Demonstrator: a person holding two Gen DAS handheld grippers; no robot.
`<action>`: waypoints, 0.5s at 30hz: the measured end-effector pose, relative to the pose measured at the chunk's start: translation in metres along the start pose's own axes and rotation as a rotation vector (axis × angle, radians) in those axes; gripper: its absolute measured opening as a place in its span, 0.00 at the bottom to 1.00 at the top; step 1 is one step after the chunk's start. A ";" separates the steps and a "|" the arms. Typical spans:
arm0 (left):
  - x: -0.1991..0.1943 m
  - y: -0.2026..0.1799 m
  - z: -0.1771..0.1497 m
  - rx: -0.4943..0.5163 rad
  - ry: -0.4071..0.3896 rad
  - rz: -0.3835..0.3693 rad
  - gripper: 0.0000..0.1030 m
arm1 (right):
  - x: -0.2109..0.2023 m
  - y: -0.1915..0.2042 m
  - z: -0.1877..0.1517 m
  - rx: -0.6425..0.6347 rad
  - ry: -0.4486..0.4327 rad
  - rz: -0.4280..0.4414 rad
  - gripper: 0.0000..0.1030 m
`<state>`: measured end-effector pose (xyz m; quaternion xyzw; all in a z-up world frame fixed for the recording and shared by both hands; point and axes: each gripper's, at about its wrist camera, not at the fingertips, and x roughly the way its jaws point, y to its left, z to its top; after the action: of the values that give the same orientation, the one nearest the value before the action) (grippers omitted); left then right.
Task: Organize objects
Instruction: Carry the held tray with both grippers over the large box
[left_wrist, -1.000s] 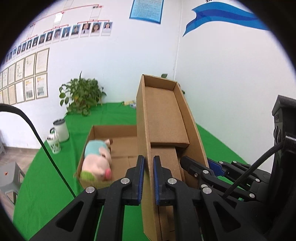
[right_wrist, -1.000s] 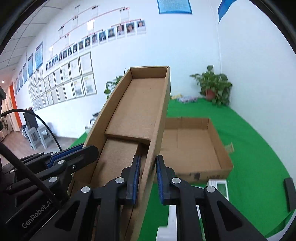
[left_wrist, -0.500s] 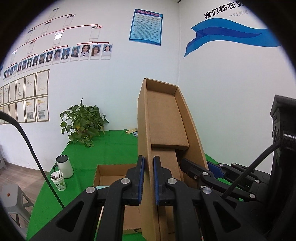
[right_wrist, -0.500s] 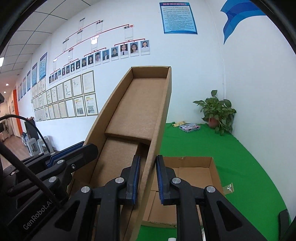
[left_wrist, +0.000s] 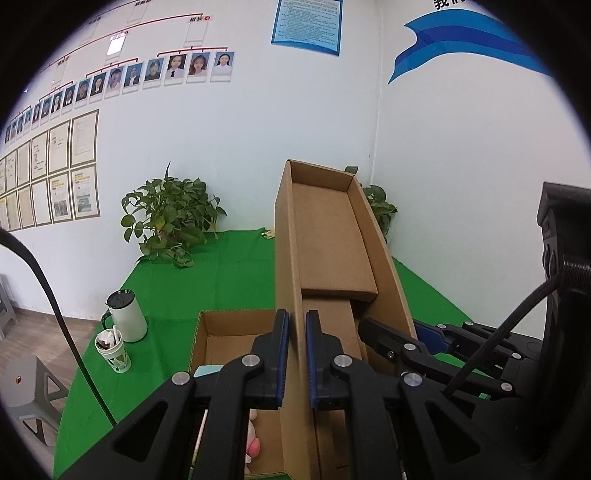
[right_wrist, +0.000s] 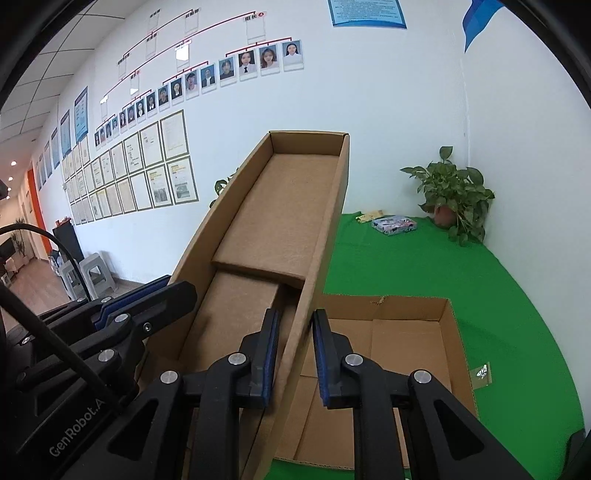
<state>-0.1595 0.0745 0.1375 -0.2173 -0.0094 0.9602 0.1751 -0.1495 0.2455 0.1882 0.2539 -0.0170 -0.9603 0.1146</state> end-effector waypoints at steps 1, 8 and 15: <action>0.005 0.003 -0.001 -0.006 0.011 0.000 0.08 | 0.009 -0.001 0.001 -0.001 0.012 0.002 0.16; 0.040 0.015 -0.005 -0.028 0.084 -0.011 0.08 | 0.068 -0.004 -0.001 -0.004 0.083 -0.002 0.17; 0.090 0.024 -0.015 -0.048 0.187 -0.020 0.08 | 0.143 -0.026 -0.001 0.013 0.164 -0.006 0.17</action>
<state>-0.2378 0.0815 0.0846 -0.3100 -0.0183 0.9335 0.1795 -0.2750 0.2377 0.1161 0.3326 -0.0130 -0.9364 0.1113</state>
